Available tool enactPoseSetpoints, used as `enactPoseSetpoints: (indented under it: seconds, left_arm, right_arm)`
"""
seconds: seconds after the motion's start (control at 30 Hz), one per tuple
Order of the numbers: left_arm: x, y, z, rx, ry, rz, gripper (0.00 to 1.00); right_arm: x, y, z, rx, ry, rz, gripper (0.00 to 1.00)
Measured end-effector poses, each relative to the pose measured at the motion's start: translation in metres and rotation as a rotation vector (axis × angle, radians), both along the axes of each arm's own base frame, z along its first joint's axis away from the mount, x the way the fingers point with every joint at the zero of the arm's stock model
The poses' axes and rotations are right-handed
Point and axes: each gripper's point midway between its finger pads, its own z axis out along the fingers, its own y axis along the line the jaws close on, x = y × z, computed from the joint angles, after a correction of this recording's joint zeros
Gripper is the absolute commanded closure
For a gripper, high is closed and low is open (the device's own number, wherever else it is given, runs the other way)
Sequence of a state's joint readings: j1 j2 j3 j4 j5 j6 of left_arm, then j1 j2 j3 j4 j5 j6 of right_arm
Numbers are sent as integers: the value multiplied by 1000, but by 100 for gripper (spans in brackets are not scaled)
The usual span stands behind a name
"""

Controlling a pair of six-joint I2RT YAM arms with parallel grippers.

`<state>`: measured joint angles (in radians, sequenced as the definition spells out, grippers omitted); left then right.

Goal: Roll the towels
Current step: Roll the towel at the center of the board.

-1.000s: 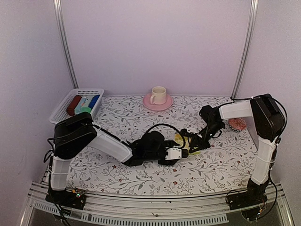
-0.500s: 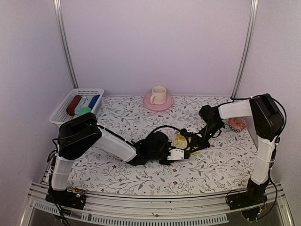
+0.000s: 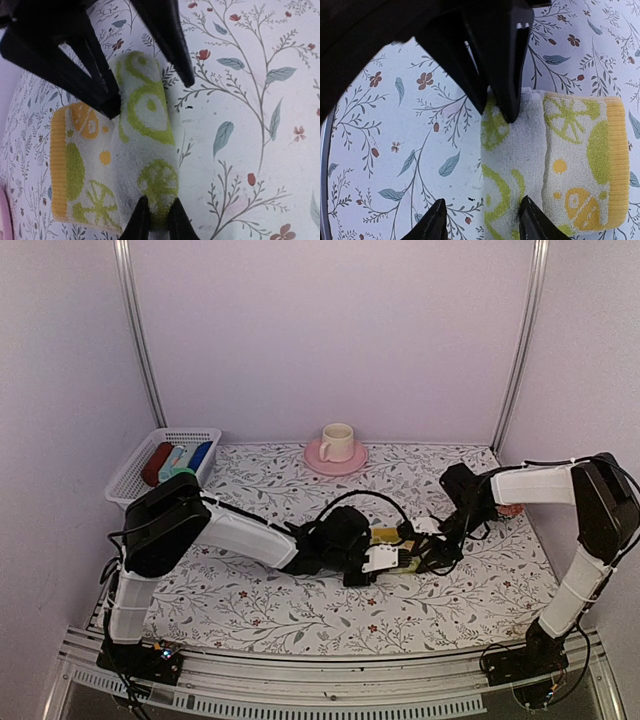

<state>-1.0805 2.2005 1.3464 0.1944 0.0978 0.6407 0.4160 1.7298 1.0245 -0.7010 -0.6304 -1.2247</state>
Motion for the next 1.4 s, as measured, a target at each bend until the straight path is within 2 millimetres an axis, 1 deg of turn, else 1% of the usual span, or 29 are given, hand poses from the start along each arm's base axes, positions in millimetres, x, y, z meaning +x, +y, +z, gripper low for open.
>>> enactPoseSetpoints:
  seconds: [0.1, 0.17, 0.23, 0.33, 0.43, 0.63, 0.8, 0.9, 1.03, 1.2, 1.3, 1.4]
  left_arm:
    - [3, 2, 1, -11, 99, 25, 97]
    - [5, 4, 1, -14, 159, 28, 97]
    - [4, 4, 0, -17, 228, 39, 97]
    - [9, 4, 1, -32, 318, 61, 97]
    - [14, 6, 1, -46, 397, 84, 98]
    - [20, 13, 2, -77, 513, 127, 97]
    - [25, 17, 0, -96, 593, 150, 96]
    - [27, 14, -1, -106, 632, 145, 96]
    - [30, 13, -1, -111, 672, 143, 95]
    - [32, 13, -2, -119, 724, 141, 95]
    - [34, 13, -2, -122, 754, 134, 95]
    - [34, 12, -3, -120, 773, 126, 94]
  right_arm:
    - [-4, -5, 1, 5, -81, 20, 48]
    - [-2, -6, 4, 14, -129, 21, 47]
    - [4, -7, 11, 28, -205, 23, 46]
    - [5, -7, 21, 55, -290, 34, 43]
    - [4, -7, 27, 76, -353, 51, 43]
    - [4, -7, 28, 84, -396, 81, 44]
    - [4, 1, 28, 97, -428, 101, 44]
    - [3, 8, 25, 94, -443, 116, 44]
    - [6, 14, 14, 70, -444, 115, 46]
    - [9, 15, -4, 23, -429, 102, 48]
    - [15, 16, -14, -11, -434, 81, 48]
    - [20, 17, -18, -29, -444, 61, 49]
